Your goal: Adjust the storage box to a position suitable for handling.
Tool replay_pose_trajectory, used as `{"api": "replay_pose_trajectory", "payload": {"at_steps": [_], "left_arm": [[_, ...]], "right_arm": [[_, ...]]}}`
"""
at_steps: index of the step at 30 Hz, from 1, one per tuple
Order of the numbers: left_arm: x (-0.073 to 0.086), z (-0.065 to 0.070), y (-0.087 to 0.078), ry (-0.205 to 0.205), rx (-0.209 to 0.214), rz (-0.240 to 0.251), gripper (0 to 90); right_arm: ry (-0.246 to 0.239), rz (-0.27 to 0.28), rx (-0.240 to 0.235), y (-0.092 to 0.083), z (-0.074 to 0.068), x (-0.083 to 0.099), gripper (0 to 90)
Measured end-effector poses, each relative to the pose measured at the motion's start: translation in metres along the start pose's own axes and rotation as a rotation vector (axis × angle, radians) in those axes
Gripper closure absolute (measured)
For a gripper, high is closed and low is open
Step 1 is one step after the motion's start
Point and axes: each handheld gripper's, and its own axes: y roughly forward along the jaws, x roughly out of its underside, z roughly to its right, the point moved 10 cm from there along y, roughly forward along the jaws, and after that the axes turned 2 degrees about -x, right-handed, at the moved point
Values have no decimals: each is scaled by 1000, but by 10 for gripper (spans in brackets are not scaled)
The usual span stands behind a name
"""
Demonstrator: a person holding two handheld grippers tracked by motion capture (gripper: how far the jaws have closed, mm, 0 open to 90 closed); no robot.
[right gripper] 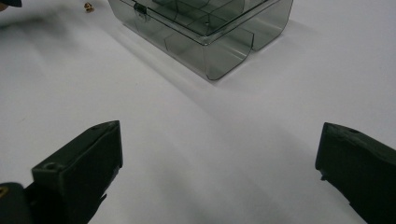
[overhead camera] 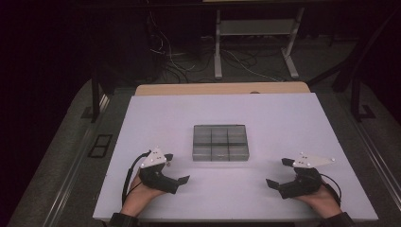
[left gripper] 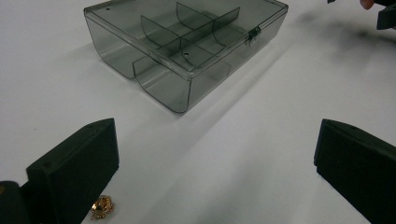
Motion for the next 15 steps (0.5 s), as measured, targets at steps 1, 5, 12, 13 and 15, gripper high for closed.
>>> {"api": "replay_pose_trajectory", "payload": {"at_steps": [1,5,12,13,15], "left_arm": [[0,0,0,0,0,0,0],[-2,1,1,0,5,3,0],[-9,-2,4,-17,8,20,0],[-10,-3,5,-20,10,22,0],[-12,-3,6,-16,15,26,0]], "right_arm": [[0,0,0,0,0,0,5],[6,4,-3,-1,1,0,6],[15,5,-17,-1,1,0,5],[15,5,-17,-1,1,0,5],[11,7,-20,-1,-1,0,6]]}}
